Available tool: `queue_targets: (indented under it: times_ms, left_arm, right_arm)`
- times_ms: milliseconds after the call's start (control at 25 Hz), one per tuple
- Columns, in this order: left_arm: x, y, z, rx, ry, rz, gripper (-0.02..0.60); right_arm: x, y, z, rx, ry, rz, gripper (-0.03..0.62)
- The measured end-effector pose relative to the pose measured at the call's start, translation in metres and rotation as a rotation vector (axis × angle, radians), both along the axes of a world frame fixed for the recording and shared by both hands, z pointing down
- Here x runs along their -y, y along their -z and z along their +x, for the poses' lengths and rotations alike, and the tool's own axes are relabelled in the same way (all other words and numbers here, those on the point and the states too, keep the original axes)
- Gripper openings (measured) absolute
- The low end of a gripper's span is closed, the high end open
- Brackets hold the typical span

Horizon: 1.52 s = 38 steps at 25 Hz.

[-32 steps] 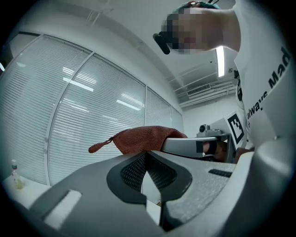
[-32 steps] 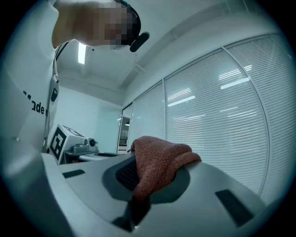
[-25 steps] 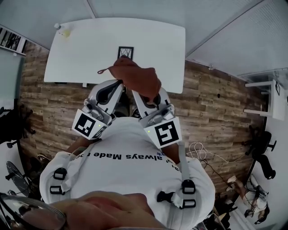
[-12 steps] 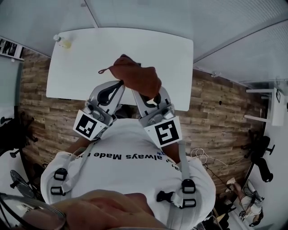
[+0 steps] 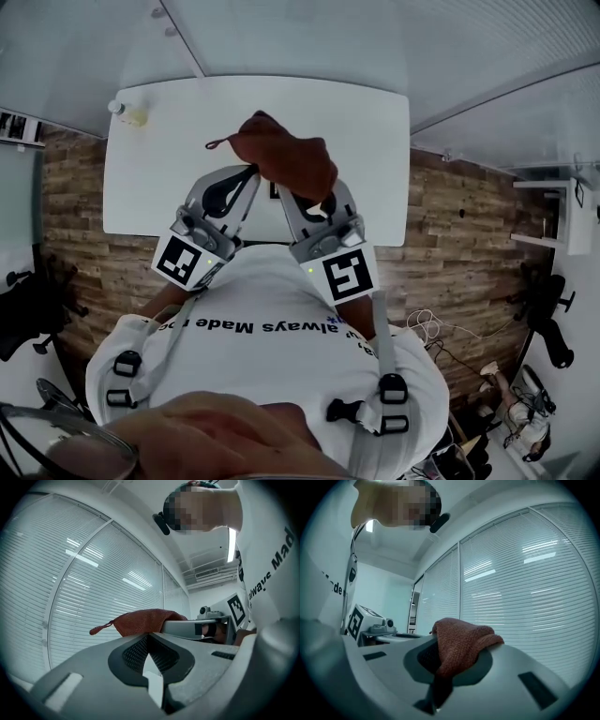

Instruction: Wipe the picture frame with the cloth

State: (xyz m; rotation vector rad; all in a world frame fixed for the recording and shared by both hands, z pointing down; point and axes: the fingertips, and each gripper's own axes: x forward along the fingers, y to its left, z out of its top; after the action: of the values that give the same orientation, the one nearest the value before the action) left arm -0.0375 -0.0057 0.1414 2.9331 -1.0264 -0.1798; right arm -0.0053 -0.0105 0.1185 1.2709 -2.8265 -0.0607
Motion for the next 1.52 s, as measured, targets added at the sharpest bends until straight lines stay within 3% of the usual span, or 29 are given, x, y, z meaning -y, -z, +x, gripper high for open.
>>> queue_targets:
  times_ms: [680,1000,1160,1280,1360,1520]
  left_arm:
    - [0.033,-0.007,0.035,0.007,-0.006,-0.045,0.002]
    - [0.055,-0.040,0.033,0.085,0.003,-0.105,0.002]
    - [0.066,-0.088,0.025,0.145,0.006,-0.173,0.002]
    - [0.073,-0.133,0.018,0.190,0.012,-0.226,0.002]
    - [0.077,-0.164,0.016,0.218,0.006,-0.256,0.002]
    - [0.077,-0.213,0.016,0.250,-0.010,-0.305,0.002]
  right_arm:
    - [0.031,-0.006,0.052,-0.004,-0.039,-0.031,0.021]
    - [0.049,-0.039,0.060,-0.037,-0.006,-0.082,0.020]
    - [0.066,-0.077,0.057,-0.100,0.000,-0.086,0.021]
    - [0.077,-0.125,0.055,-0.173,-0.012,-0.146,0.021]
    - [0.084,-0.163,0.052,-0.243,-0.006,-0.185,0.021]
    - [0.094,-0.239,0.034,-0.418,0.058,-0.153,0.020]
